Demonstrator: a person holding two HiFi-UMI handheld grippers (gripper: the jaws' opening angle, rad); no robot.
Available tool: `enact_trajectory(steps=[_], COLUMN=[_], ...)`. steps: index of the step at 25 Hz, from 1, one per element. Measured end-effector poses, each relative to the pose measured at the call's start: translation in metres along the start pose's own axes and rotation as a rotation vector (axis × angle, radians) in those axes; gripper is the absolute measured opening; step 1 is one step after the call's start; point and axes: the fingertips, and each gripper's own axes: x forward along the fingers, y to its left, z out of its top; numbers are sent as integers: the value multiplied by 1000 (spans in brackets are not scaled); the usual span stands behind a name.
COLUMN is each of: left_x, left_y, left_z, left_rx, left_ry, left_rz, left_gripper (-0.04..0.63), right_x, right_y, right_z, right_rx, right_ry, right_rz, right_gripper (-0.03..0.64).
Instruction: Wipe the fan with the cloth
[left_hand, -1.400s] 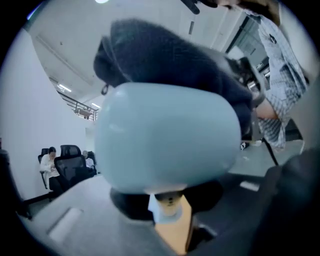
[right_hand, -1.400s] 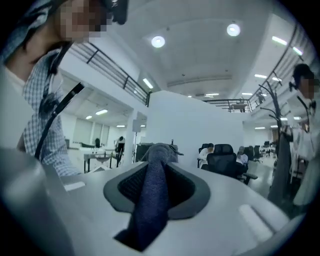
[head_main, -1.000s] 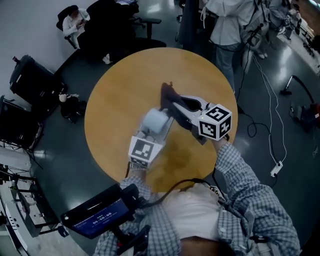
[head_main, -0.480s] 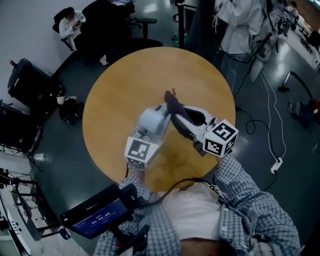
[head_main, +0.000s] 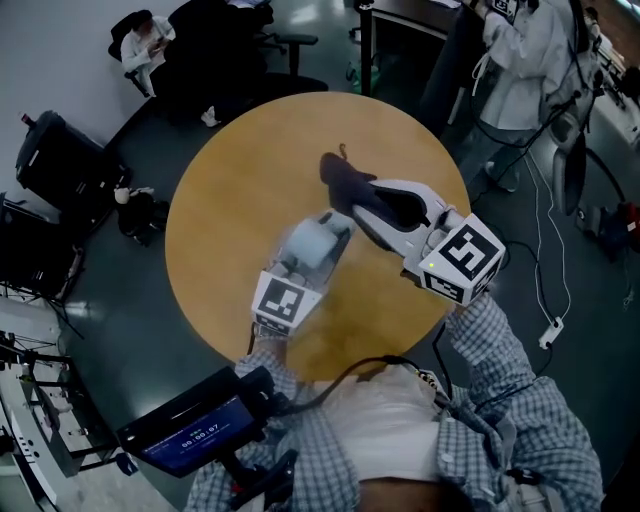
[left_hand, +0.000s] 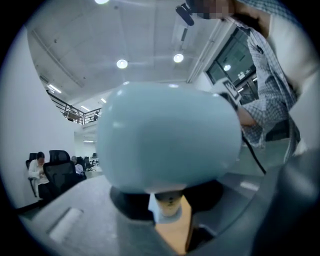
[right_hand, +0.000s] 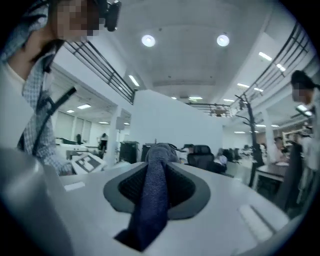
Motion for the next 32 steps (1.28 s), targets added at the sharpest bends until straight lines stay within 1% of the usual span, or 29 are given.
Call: enact_trajectory(steps=[1,2,3,4,5,6,8,10,12,14,15,16,17,19,20,23,25,27,29,32], left_x=[1,2,3,5,6,6,6,4,2,1,1,1,0,-5,-7,-7,-3,0,2,0], left_y=[-2,-4,-7,-10,-13,-17,-24,-24,-22,-23,-25,-27,-27,-25,-25,-26,-26,-23,-16,-13], left_z=[-2,-3,-3,-3,-3,-4,-4,1,11,12,7,2,-1,-2,-5,-26,-50,-72,-91,-119], left_rx=[8,16,23,29,30,26,18,11,-5,-15,-6,2,-2,-38,-54,-72,-86,-99,-119,-157], left_ry=[2,2,1,1,3,4,-3,-23,-42,-38,-30,-20,-15,-15,-13,32,67,105,135,182], left_rz=[-4,-11,-22,-34,-44,-51,-59,-63,-69,-72,-74,-78,-82,-79,-70,-39,-14,4,16,30], left_gripper=[140,140,140,140,140,140,140,140,140,140,140,140,140,140,140,140,140,140,140,140], right_x=[5,11,17,25,33,41,51,61,69,69,66,64,62,56,51,26,8,-3,-4,-2], right_y=[19,38,54,64,68,66,48,21,-2,-17,-22,-27,-33,-42,-47,-69,-79,-80,-75,-57], right_z=[25,43,51,51,44,34,11,-9,-40,-75,-88,-98,-108,-128,-137,-158,-172,-186,-200,-228], right_rx=[-27,-34,-27,-20,-21,-26,1,81,125,161,184,190,170,105,95,140,189,240,284,342], right_ry=[-42,-66,-67,-45,-6,38,101,141,223,298,312,321,340,400,417,391,356,331,325,352], right_rz=[90,179,251,299,323,325,292,255,228,201,179,148,109,26,-17,-170,-233,-255,-254,-233], right_gripper=[103,103,103,103,103,103,103,103,103,102,103,103,103,103,103,103,103,103,103,103])
